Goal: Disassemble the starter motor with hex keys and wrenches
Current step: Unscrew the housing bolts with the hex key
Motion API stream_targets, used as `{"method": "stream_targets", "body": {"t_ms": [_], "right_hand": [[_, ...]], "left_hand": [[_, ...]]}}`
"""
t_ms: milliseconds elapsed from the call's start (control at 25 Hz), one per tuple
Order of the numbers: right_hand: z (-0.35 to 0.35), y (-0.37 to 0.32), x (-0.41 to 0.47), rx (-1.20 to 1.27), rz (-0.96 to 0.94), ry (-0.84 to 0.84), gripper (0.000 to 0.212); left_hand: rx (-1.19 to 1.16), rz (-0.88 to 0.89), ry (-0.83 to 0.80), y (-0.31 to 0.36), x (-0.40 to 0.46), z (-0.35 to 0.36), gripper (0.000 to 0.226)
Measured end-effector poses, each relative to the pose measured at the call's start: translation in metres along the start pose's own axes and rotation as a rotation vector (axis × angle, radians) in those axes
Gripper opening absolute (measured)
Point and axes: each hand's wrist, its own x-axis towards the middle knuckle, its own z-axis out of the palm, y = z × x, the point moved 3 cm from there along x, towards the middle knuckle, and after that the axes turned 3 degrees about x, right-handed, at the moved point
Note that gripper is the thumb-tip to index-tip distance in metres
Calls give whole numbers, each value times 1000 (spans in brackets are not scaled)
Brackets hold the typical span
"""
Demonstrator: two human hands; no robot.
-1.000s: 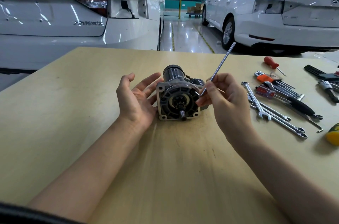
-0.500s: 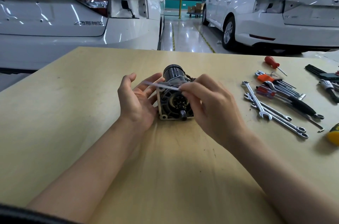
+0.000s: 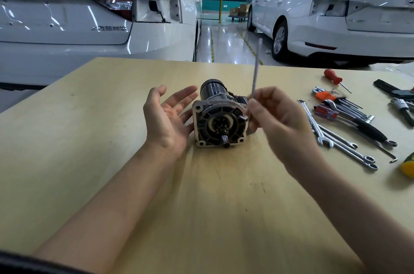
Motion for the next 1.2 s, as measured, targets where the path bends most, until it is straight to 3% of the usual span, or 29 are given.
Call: {"method": "stream_targets", "body": {"t_ms": [120,280,520,1200], "right_hand": [[-14,0,5,480,351,-225,15],[-13,8,-10,472,647,-481,10],[-13,15,-13,395,685,-523,14],[-9,24,-11,478,752,-452,14]], "left_hand": [[21,13,-15,2,-3,4,51],[48,33,-20,3,-5,7,48],[170,114,-44,4,-10,14,34],[196,110,-46,2,-8,13,35]]}}
